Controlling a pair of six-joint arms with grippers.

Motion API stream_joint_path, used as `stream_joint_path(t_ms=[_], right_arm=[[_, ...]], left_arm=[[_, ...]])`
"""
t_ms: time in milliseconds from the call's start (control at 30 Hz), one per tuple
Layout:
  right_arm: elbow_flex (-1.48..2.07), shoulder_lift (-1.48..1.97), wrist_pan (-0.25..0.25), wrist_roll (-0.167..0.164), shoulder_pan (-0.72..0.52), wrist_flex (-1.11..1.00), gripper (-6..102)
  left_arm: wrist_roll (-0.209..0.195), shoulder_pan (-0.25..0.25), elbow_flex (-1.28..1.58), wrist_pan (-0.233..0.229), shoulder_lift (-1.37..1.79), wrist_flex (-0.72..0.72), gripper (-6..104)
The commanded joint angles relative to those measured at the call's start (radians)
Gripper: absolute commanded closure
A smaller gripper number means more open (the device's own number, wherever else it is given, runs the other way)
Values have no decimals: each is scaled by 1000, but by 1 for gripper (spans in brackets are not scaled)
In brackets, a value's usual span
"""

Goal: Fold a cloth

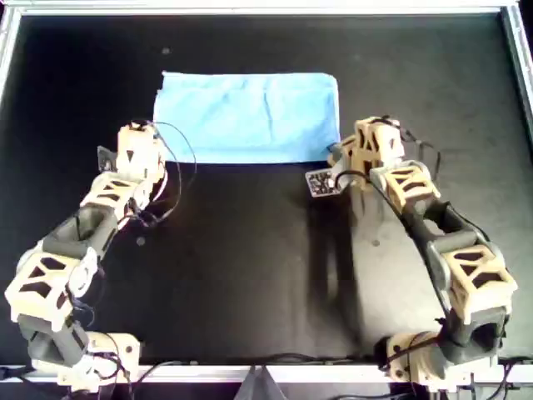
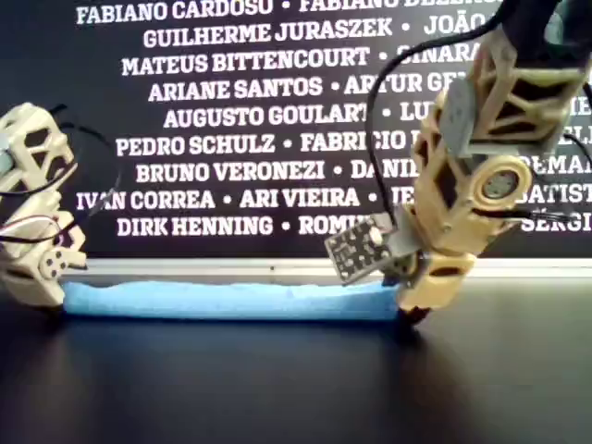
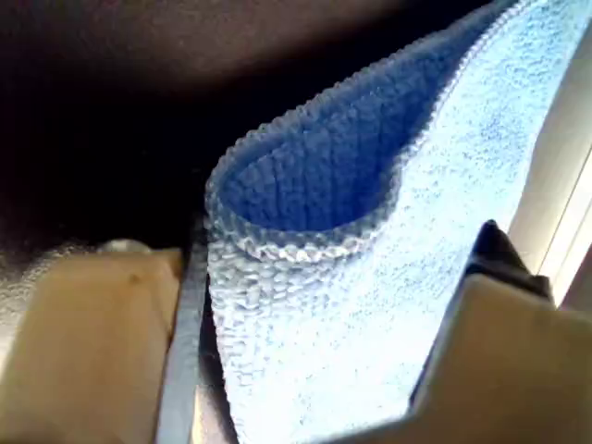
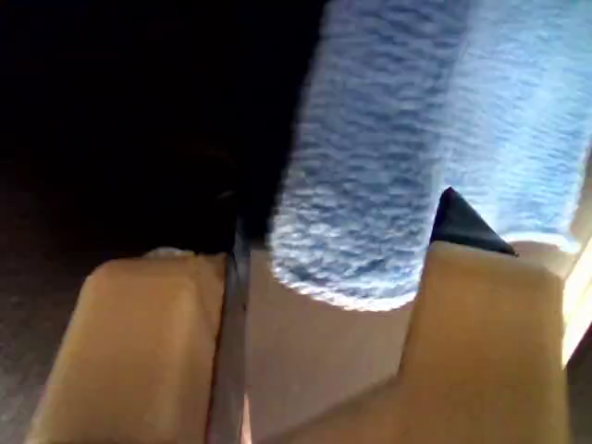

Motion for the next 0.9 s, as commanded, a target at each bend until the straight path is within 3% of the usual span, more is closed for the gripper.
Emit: stream_joint_path(t_ms=[0, 567, 733, 867], right_arm=[[-123, 9, 5, 2, 6, 48, 16], [-313, -115, 3, -12, 17, 170, 16], [-319, -115, 2, -14, 9, 170, 21], [-327, -115, -12, -14, 5, 170, 38]], left_arm=[[5, 8, -23, 17, -2, -6, 0], [5, 6, -21, 8, -5, -5, 2], [5, 6, -25, 20, -2, -5, 25], [5, 6, -52, 21, -2, -6, 53]])
